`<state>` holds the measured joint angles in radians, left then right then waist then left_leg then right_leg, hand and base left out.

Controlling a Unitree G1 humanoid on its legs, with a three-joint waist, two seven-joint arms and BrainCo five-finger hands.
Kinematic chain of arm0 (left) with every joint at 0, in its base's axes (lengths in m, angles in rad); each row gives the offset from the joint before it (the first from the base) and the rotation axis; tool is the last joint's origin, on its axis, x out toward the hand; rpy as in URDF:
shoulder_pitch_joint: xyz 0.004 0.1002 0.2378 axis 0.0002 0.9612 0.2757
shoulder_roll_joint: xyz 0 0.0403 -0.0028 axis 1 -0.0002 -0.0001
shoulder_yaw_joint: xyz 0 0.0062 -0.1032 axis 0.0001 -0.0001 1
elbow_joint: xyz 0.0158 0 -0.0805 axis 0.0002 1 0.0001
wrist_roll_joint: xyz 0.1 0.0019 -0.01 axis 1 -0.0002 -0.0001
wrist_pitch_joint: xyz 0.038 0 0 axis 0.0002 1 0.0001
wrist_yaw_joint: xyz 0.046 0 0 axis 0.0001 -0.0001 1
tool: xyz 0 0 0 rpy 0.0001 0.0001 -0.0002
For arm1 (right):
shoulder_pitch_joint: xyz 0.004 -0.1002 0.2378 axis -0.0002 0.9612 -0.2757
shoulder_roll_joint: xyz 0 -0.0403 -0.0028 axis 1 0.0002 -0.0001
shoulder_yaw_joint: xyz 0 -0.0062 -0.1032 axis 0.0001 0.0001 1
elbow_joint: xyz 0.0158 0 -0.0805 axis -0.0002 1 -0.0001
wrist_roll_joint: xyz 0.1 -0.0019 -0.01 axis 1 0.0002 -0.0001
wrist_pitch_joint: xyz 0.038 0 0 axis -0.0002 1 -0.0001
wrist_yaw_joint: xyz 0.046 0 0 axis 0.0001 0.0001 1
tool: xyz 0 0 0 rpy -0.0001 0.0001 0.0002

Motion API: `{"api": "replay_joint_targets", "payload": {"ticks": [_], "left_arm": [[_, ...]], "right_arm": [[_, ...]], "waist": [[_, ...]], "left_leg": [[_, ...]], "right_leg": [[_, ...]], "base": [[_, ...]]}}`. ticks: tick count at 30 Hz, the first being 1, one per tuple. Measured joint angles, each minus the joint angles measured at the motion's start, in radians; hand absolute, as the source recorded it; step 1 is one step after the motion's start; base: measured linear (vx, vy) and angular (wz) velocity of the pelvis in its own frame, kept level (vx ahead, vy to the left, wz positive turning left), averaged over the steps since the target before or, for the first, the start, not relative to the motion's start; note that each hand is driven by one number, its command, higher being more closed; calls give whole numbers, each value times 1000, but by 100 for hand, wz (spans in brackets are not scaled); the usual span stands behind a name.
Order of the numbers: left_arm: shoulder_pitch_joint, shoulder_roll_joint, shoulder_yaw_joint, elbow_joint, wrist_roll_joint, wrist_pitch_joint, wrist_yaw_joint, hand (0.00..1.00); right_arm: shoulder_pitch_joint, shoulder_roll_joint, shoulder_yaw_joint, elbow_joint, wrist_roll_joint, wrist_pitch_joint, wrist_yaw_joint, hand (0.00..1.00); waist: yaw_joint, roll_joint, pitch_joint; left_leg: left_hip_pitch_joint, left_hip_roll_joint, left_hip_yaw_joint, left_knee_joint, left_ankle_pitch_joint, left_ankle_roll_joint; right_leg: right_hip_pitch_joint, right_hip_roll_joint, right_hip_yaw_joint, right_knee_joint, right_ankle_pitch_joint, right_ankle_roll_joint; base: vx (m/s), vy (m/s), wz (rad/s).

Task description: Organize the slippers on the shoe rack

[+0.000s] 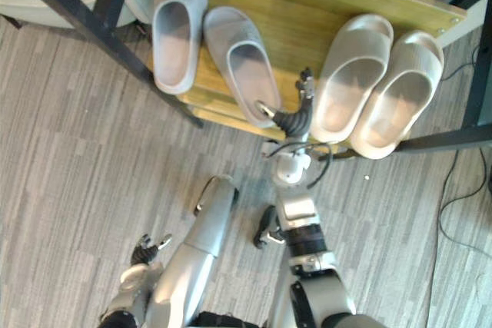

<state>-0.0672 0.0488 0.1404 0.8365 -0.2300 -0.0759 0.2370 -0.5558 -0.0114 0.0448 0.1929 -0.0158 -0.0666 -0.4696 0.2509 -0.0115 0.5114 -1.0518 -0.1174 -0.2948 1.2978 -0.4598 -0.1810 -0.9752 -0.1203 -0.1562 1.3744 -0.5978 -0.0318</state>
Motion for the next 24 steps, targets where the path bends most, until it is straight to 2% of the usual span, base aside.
{"api": "replay_joint_targets", "payload": {"ticks": [5,10,24], "left_arm": [[0,0,1,1,-1,0,0,0],[-3,-6,27,3,-7,1,1,0],[-17,-6,38,23,-7,4,24,0]], "right_arm": [[-5,10,21,2,61,-16,28,0],[-4,32,93,2,139,-29,45,0],[-16,92,196,36,217,-41,67,0]], "waist": [[-1,0,0],[-2,0,0],[0,0,0]], "left_leg": [[1,0,0,0,0,0],[3,0,1,-3,0,0],[6,-1,0,-23,4,-5]], "right_leg": [[0,0,0,0,0,0],[2,0,1,-1,0,0],[1,-2,0,-10,0,0]], "base": [[0,0,0],[0,0,0],[3,-2,0]]}}
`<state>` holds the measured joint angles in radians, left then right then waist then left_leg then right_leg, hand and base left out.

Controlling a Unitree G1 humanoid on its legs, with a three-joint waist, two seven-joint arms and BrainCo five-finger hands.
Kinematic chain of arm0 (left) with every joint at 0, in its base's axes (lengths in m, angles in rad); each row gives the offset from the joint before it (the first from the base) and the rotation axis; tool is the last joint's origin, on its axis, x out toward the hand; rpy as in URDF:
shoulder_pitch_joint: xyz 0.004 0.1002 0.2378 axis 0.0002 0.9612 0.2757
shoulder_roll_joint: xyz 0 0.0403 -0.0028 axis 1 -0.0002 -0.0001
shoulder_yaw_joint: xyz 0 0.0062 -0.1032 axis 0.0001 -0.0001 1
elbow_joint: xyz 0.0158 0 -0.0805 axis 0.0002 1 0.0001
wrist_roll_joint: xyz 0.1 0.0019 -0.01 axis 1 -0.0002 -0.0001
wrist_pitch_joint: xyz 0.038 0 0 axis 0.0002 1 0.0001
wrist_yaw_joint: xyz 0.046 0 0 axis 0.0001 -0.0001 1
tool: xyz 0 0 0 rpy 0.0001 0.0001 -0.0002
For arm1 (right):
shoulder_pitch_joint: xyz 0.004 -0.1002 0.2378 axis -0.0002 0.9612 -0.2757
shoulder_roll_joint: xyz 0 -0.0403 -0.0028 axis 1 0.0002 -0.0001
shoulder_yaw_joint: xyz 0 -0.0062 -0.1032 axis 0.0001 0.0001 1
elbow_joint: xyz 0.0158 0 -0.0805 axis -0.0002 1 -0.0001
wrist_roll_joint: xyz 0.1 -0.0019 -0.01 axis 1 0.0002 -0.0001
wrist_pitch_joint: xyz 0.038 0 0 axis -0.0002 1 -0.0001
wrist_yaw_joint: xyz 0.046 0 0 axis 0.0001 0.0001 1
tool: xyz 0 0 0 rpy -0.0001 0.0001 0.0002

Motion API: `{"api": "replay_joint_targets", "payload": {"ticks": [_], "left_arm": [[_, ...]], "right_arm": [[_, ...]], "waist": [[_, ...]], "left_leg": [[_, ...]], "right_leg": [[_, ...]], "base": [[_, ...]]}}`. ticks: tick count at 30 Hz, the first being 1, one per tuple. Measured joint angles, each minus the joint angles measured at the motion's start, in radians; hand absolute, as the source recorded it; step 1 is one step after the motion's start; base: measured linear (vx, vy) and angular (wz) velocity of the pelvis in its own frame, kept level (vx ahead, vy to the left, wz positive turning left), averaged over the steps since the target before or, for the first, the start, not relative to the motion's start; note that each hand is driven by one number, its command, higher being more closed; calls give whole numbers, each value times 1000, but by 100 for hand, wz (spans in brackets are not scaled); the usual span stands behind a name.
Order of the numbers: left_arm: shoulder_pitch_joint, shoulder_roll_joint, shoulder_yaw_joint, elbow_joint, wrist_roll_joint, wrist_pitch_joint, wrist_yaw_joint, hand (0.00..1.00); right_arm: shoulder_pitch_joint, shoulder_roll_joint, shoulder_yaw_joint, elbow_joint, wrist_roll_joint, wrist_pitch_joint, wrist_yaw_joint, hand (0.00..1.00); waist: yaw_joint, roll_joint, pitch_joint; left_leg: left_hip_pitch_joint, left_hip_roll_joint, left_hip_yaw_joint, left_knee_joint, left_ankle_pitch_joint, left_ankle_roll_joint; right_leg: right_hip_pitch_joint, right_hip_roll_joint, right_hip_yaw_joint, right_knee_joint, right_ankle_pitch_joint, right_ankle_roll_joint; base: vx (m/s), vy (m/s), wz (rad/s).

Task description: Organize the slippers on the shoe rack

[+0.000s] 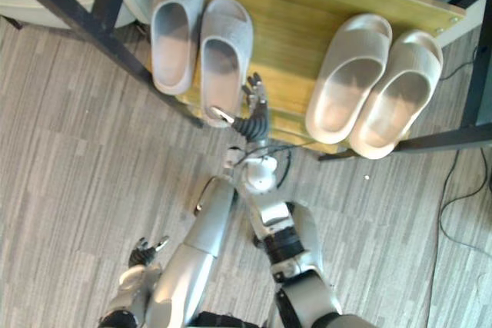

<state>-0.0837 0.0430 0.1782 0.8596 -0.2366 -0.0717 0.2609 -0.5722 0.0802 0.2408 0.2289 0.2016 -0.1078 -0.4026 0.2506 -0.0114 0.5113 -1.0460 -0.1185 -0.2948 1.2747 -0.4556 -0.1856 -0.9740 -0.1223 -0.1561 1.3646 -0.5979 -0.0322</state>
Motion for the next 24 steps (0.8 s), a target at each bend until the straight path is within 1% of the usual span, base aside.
{"api": "replay_joint_targets", "payload": {"ticks": [4,7,8,11,14,18,21,24], "left_arm": [[-2,0,0,1,0,0,2,0],[-2,0,0,4,0,0,2,0],[-3,0,-1,13,0,0,2,0],[-10,0,-1,18,0,-1,5,0],[-12,0,-2,18,0,-1,12,0],[-15,-3,-2,21,0,-2,12,0],[-24,-10,-2,28,0,-2,12,0],[-25,-17,-2,34,0,-4,12,0]], "right_arm": [[-27,5,0,27,39,-2,-12,0],[-41,3,-3,42,45,-1,-21,0],[-59,1,-6,64,46,-2,-35,0],[-101,-3,-37,103,57,3,-45,0],[-130,-12,-52,126,75,9,-56,0],[-161,-18,-78,150,76,22,-57,0],[-175,-44,-80,163,76,27,-58,0],[-181,-47,-81,165,76,30,-59,0]], "waist": [[2,0,0],[2,1,0],[3,2,-1],[6,9,3],[10,10,3],[16,15,4],[24,31,3],[24,45,2]], "left_leg": [[0,0,-3,-2,0,0],[0,0,-4,-2,0,0],[0,0,-4,-2,0,-1],[0,0,-8,-2,1,-2],[-1,-1,-14,-4,3,-5],[-1,1,-18,-8,4,-7],[-1,2,-21,-9,5,-9],[-1,3,-20,-9,5,-9]], "right_leg": [[0,0,-3,0,0,0],[0,0,-4,-1,0,0],[0,0,-4,0,0,-1],[0,0,-8,0,0,-2],[0,0,-13,0,-1,-4],[-1,0,-18,0,3,-14],[-1,0,-21,0,4,-16],[-2,1,-21,0,5,-18]], "base": [[19,-12,1],[13,-3,0],[0,0,0],[0,0,0],[20,-15,3],[8,-6,1],[0,0,0],[0,0,0]]}}
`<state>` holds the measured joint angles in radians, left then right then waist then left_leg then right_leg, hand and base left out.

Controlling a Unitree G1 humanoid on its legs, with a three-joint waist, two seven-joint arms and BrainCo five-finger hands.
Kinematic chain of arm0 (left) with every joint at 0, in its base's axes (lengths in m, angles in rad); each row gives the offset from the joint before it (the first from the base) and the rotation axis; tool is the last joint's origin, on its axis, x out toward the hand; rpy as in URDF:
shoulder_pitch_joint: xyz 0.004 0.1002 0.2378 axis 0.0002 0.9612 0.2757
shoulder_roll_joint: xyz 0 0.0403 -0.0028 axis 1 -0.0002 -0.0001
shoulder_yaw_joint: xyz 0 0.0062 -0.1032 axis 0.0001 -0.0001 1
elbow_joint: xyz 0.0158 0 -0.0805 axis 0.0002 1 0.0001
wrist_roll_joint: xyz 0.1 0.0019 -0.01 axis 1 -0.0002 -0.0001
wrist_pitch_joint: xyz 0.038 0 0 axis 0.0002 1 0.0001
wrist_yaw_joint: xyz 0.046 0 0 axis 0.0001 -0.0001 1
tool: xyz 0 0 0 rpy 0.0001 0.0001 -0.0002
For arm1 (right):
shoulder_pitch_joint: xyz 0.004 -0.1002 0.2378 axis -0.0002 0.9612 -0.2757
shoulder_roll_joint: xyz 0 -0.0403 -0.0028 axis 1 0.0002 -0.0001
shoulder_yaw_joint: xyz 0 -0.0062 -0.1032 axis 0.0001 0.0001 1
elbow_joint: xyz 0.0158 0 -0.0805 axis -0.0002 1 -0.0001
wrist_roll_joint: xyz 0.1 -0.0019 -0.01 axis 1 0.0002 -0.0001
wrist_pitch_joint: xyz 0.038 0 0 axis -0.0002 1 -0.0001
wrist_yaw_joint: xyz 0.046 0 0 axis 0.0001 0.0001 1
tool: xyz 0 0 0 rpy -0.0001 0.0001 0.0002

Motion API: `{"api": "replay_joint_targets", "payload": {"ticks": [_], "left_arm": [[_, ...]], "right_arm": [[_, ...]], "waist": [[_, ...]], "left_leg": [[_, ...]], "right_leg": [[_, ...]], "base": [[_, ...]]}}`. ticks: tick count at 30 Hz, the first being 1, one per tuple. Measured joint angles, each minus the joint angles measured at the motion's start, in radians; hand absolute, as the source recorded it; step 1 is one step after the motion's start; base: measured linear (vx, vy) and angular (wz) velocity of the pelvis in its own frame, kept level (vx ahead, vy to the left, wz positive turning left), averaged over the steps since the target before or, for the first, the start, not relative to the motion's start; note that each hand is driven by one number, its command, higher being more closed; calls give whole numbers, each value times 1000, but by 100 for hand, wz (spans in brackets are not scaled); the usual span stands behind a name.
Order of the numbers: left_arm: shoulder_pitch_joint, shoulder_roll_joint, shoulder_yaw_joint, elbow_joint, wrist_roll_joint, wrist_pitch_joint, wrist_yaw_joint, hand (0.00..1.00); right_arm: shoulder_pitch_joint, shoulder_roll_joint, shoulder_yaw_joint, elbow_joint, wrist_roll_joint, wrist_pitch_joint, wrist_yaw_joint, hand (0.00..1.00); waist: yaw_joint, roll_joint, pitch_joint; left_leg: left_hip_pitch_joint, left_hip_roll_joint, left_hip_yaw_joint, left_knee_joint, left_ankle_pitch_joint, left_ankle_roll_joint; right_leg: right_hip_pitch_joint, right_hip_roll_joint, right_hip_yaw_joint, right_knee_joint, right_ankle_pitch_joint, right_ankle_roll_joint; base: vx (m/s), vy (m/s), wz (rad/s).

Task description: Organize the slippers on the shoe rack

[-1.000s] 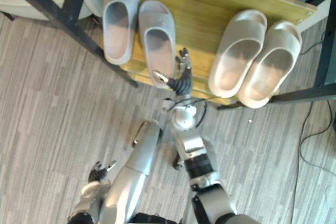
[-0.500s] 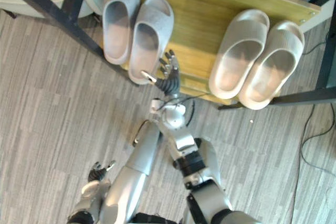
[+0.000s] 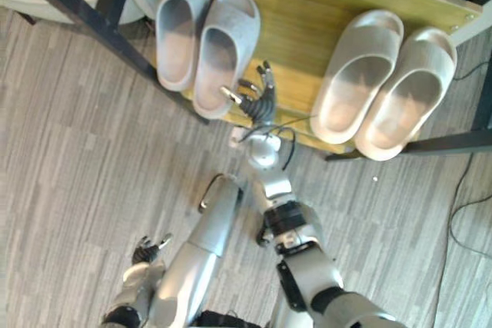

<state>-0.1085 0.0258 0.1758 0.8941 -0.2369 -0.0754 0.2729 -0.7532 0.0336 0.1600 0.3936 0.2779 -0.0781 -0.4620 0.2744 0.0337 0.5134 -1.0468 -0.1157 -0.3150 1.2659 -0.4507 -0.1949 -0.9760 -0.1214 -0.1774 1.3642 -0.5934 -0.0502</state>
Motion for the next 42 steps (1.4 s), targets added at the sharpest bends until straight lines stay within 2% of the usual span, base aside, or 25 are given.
{"api": "replay_joint_targets", "payload": {"ticks": [12,22,27,42], "left_arm": [[0,-10,-1,1,-1,0,-2,0],[0,-11,-1,4,-2,-1,-3,0],[0,-26,-8,30,-3,-4,-3,0],[0,-27,-9,40,-26,-6,-1,0]], "right_arm": [[-108,-17,-1,25,8,2,11,0],[-146,-19,-1,69,38,5,16,0],[-161,-38,-2,142,37,12,14,0],[-168,-47,-83,173,-5,27,-36,0]], "waist": [[5,20,-6],[7,23,-8],[11,55,-27],[10,55,-28]], "left_leg": [[0,3,0,-1,2,-2],[0,3,-1,-2,2,-3],[0,4,-1,-3,3,-2],[8,16,-2,-10,6,-9]], "right_leg": [[-1,2,-1,-1,5,-9],[-1,2,-2,-2,7,-14],[1,2,-2,-7,9,-17],[3,16,-3,-14,16,-23]], "base": [[2,0,0],[0,0,0],[0,0,0],[0,0,-2]]}}
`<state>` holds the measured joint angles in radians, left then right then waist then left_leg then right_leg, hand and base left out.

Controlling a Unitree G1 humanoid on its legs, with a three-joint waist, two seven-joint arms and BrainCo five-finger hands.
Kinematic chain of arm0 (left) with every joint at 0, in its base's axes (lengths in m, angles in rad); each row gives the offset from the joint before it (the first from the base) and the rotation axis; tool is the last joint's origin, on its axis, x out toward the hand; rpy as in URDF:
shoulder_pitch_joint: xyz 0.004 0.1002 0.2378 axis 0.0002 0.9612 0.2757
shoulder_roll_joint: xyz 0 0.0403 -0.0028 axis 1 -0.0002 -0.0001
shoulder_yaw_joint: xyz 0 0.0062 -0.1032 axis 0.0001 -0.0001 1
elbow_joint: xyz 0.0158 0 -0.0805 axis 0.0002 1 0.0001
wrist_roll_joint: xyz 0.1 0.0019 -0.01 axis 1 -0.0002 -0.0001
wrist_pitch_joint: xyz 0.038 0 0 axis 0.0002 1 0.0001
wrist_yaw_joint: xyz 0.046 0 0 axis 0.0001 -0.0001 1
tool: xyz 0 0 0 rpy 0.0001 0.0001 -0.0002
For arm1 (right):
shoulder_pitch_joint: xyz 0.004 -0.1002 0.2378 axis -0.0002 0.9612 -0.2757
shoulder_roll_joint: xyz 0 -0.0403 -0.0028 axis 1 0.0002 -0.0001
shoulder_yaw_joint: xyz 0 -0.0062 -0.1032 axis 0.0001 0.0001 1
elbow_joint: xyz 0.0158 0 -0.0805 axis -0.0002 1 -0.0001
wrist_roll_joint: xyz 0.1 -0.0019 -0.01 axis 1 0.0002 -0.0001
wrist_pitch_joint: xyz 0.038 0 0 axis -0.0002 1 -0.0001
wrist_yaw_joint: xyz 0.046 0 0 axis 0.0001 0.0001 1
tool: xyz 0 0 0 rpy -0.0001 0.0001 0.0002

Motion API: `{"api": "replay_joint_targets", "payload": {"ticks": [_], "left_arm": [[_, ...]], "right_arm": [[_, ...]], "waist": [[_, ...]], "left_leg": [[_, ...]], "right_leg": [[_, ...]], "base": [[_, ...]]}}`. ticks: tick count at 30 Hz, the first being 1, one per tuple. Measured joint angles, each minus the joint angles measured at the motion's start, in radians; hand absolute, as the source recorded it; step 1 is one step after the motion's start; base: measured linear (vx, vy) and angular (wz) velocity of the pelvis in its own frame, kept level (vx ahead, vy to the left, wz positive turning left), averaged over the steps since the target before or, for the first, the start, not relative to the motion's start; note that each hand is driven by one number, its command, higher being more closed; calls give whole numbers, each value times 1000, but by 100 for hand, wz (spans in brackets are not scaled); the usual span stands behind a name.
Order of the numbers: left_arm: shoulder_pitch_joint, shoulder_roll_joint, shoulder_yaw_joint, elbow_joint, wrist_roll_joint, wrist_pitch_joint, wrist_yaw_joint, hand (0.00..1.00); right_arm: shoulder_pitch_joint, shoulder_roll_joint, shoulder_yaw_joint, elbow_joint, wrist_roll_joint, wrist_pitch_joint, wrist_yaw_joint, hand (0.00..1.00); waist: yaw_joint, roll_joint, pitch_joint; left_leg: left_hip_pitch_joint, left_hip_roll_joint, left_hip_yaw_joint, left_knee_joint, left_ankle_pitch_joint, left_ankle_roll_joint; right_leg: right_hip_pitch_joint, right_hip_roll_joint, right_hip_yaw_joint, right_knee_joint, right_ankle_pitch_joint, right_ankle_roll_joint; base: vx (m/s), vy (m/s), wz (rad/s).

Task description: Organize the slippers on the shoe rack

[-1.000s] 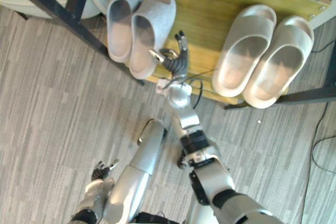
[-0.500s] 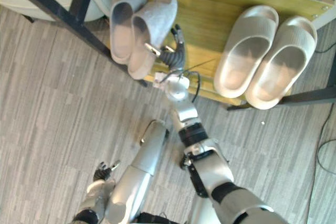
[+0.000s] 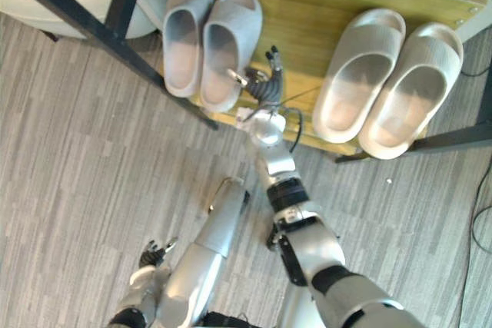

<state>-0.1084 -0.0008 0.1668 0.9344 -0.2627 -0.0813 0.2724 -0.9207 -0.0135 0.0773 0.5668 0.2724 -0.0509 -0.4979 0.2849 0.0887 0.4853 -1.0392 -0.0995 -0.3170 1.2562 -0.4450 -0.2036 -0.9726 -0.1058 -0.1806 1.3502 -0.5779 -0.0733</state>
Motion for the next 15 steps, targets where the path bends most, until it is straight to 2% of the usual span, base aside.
{"api": "replay_joint_targets", "payload": {"ticks": [11,15], "left_arm": [[1,3,0,1,-15,0,1,0],[1,4,0,-1,-15,0,0,0]], "right_arm": [[1,-28,-41,-6,-40,0,-31,0],[49,-25,-30,-84,-78,2,-23,0]], "waist": [[-8,-2,0],[-10,-7,3]], "left_leg": [[6,4,-1,-16,8,-4],[13,8,-3,-16,8,-4]], "right_leg": [[4,6,0,-16,7,11],[14,11,0,-23,8,16]], "base": [[0,0,0],[0,0,0]]}}
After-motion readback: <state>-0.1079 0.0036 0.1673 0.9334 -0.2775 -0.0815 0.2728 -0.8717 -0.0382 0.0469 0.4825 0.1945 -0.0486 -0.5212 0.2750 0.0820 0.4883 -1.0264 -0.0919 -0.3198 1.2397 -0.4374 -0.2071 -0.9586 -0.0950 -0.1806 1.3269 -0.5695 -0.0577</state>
